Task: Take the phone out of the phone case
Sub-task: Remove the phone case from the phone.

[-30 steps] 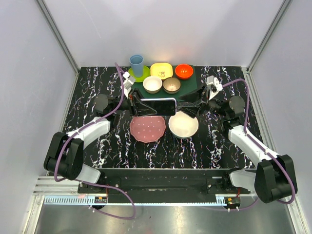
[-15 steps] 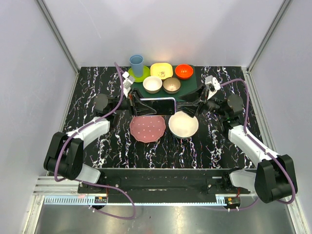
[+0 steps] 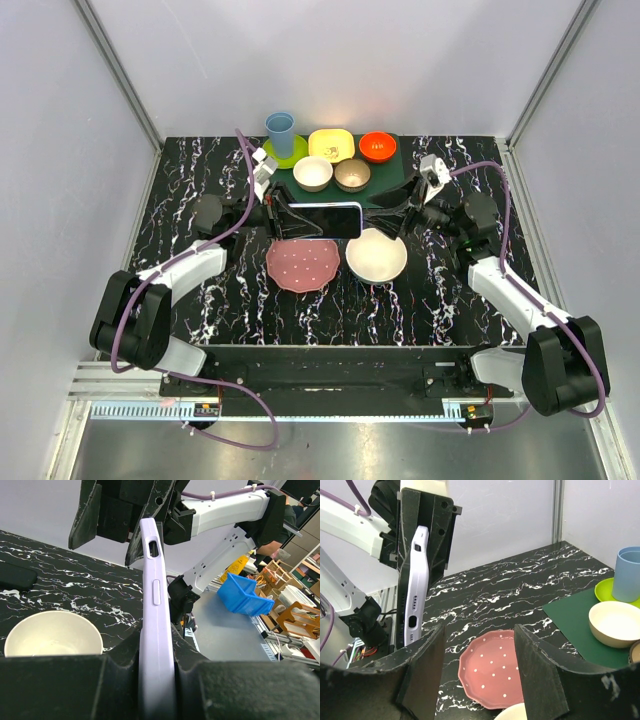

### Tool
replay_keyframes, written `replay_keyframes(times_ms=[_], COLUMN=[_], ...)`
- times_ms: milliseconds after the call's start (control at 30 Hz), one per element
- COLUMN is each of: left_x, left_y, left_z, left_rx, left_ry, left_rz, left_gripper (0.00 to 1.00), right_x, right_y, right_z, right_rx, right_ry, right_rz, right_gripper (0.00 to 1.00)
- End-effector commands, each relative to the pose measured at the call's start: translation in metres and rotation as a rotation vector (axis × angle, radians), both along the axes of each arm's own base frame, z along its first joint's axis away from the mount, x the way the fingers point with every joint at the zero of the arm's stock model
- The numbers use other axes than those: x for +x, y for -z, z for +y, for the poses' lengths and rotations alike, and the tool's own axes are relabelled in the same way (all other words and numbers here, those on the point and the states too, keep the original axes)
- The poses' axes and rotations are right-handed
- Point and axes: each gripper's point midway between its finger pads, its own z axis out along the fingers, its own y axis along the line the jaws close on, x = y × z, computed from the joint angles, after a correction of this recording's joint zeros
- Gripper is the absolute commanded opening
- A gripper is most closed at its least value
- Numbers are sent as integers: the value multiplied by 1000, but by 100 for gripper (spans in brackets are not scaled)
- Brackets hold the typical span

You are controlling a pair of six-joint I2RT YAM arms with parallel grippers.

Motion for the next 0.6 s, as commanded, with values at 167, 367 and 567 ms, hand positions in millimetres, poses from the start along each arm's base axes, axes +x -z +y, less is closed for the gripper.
replay_keyframes(times_ms=[167,367,567], left_x=[7,7,8], left_y=[-18,-20,-20], left_z=[0,0,0], left_rx=[-44,-46,-48], left_ry=[-65,-68,-67], left_rz=[-100,-106,-105], left_gripper=[0,0,0], right_x=[-12,-20,-22], right_y=[-49,-44,-30], right_z=[-14,-9,-4], right_rx=[136,108,56], right_ry=[26,-37,-78], right_rz=[-128,-117,-98], right_gripper=[62,62,61])
